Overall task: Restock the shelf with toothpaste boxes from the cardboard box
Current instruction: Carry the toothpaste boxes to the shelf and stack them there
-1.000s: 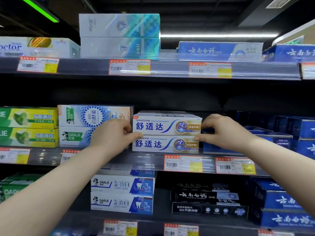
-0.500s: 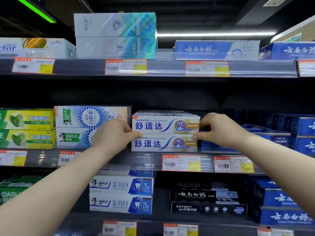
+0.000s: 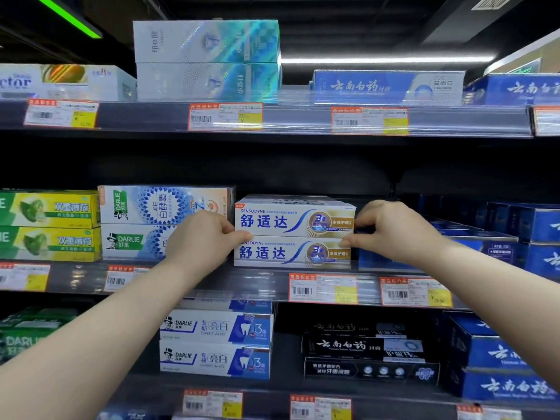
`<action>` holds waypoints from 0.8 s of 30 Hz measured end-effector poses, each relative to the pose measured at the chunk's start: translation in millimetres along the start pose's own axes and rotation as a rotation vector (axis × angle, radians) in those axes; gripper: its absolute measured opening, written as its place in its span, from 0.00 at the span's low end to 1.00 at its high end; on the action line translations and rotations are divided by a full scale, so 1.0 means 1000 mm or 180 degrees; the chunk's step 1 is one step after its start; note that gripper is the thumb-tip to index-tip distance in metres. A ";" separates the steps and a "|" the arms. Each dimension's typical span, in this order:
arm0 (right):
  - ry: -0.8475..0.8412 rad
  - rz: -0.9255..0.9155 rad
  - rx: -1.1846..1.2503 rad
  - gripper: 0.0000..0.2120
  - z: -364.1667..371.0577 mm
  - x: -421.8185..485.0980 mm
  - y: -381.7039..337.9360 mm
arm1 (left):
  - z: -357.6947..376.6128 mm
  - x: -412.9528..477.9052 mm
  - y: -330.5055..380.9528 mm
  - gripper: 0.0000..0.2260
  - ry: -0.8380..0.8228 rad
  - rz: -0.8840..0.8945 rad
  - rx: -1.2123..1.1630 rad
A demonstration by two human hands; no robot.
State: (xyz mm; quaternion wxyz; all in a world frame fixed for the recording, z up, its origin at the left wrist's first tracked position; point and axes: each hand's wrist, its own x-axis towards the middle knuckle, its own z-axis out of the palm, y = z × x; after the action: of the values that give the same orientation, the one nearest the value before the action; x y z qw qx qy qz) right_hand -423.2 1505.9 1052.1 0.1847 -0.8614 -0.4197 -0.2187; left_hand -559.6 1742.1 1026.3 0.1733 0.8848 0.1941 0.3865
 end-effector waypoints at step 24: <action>0.0293 0.0385 -0.0169 0.28 -0.015 -0.017 -0.015 | -0.008 -0.032 -0.005 0.14 0.0490 0.0813 -0.0184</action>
State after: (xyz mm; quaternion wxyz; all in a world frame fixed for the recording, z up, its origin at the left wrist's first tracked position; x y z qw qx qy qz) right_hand -447.9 1496.2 1057.2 0.1938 -0.8788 -0.3519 -0.2576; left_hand -586.4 1732.6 1009.0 0.1328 0.8647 0.0815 0.4775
